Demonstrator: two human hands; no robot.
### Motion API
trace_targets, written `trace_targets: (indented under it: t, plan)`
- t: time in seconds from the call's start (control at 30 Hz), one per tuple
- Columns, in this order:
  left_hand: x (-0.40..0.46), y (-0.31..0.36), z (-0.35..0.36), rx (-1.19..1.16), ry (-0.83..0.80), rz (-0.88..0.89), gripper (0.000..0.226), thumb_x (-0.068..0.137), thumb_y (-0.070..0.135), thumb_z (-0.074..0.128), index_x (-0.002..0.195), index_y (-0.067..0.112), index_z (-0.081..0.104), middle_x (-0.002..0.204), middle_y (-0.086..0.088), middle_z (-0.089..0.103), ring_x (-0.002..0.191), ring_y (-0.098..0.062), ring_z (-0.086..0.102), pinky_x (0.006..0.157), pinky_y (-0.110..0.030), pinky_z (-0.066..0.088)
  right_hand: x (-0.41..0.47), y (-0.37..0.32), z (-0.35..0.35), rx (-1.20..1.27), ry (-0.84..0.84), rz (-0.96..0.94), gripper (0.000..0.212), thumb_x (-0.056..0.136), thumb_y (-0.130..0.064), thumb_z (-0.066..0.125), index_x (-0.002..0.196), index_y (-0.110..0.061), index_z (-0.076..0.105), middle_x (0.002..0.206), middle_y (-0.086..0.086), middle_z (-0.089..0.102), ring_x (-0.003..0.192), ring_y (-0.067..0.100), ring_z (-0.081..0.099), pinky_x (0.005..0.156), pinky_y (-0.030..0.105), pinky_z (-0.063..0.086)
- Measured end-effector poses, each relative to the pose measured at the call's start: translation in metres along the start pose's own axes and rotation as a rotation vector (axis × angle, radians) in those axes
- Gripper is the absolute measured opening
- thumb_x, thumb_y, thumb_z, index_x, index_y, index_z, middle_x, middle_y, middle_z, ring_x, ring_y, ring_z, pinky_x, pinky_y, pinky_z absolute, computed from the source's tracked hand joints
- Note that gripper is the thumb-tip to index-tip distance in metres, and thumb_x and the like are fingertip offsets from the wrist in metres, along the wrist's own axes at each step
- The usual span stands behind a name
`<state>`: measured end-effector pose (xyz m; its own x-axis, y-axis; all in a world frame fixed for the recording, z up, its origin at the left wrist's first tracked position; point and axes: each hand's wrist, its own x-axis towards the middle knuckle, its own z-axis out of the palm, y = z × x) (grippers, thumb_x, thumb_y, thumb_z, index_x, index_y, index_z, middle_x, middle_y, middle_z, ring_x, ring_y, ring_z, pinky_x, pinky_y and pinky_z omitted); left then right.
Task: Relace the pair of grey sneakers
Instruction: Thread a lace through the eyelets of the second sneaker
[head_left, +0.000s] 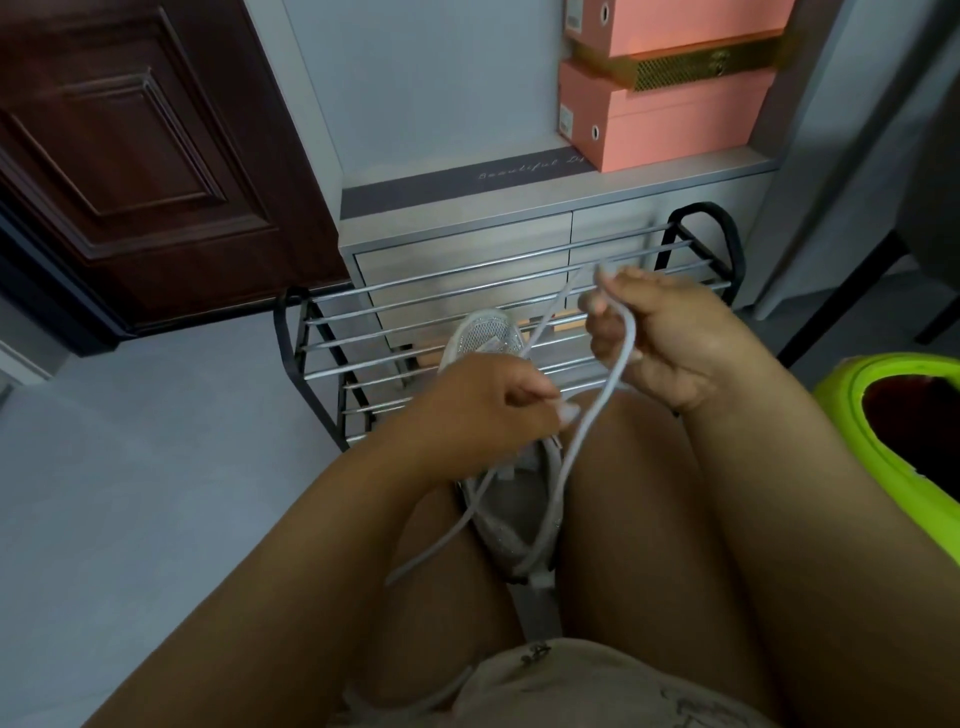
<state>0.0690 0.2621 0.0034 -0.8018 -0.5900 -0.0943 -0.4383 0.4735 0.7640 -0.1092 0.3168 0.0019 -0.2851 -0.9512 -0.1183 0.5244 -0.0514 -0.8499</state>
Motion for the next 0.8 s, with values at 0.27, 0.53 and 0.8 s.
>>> trace_targets:
  t: [0.27, 0.53, 0.8]
  plan:
    - [-0.021, 0.021, 0.018, -0.559, -0.424, -0.077, 0.032, 0.096, 0.036, 0.046, 0.113, 0.013, 0.061, 0.092, -0.003, 0.072, 0.050, -0.009, 0.045, 0.040, -0.018, 0.031, 0.003, 0.002, 0.012, 0.338, 0.168, -0.024, 0.022, 0.098, -0.011, 0.041, 0.077, -0.009, 0.048, 0.059, 0.002, 0.049, 0.042, 0.006, 0.042, 0.033, 0.013, 0.031]
    - [-0.021, 0.020, 0.047, -0.335, -0.456, -0.049, 0.024, 0.090, 0.033, 0.062, 0.100, 0.011, 0.062, 0.070, -0.002, 0.057, 0.050, -0.008, 0.043, 0.047, -0.024, 0.035, 0.004, 0.004, 0.016, 0.488, 0.207, 0.039, 0.024, 0.098, -0.014, 0.042, 0.076, -0.009, 0.050, 0.054, 0.001, 0.050, 0.040, 0.006, 0.043, 0.032, 0.012, 0.031]
    - [-0.010, 0.028, 0.001, -0.581, 0.047, -0.012, 0.030, 0.099, 0.021, 0.044, 0.078, 0.017, 0.066, 0.052, 0.005, 0.048, 0.037, -0.004, 0.036, 0.037, -0.013, 0.031, -0.003, 0.008, 0.009, -0.207, 0.158, 0.045, 0.039, 0.092, -0.044, 0.046, 0.078, -0.011, 0.059, 0.064, 0.002, 0.052, 0.052, 0.012, 0.045, 0.046, 0.023, 0.036]
